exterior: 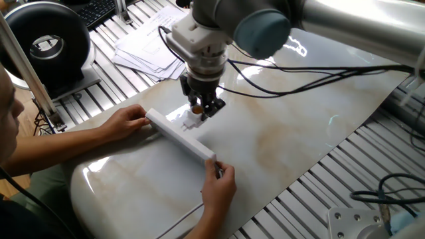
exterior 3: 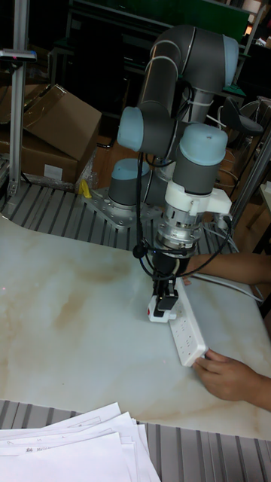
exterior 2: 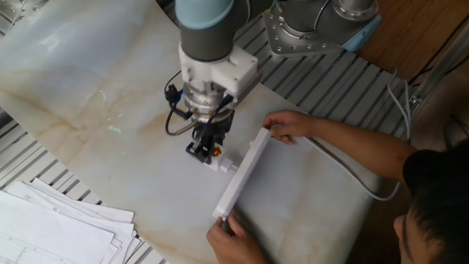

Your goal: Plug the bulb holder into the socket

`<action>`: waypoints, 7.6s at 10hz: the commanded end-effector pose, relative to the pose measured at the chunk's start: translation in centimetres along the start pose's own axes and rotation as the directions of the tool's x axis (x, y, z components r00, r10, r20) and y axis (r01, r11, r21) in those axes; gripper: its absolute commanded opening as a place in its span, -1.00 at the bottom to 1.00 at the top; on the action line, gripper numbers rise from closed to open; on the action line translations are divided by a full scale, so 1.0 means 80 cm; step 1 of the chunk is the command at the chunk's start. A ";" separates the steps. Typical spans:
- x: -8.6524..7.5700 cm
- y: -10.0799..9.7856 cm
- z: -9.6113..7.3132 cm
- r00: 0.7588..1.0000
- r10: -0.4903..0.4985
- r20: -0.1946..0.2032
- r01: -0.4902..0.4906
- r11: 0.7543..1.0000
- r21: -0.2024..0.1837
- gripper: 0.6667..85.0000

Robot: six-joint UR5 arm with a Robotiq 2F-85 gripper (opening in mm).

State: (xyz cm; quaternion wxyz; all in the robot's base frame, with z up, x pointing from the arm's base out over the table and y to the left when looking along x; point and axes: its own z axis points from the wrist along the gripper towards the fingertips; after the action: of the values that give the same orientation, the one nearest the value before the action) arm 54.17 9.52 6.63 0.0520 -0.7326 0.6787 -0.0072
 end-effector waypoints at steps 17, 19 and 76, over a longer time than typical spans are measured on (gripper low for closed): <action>0.000 -0.029 0.019 0.999 -0.047 -0.013 0.047 0.999 0.001 -0.98; -0.001 -0.026 0.020 0.999 -0.046 -0.013 0.045 0.999 -0.010 -0.98; -0.085 -0.019 0.022 0.991 0.133 0.018 -0.132 0.989 -0.060 -0.98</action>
State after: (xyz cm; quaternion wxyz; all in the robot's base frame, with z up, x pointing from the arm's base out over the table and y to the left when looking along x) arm 55.28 15.26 5.41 0.0289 -0.6935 0.7198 0.0115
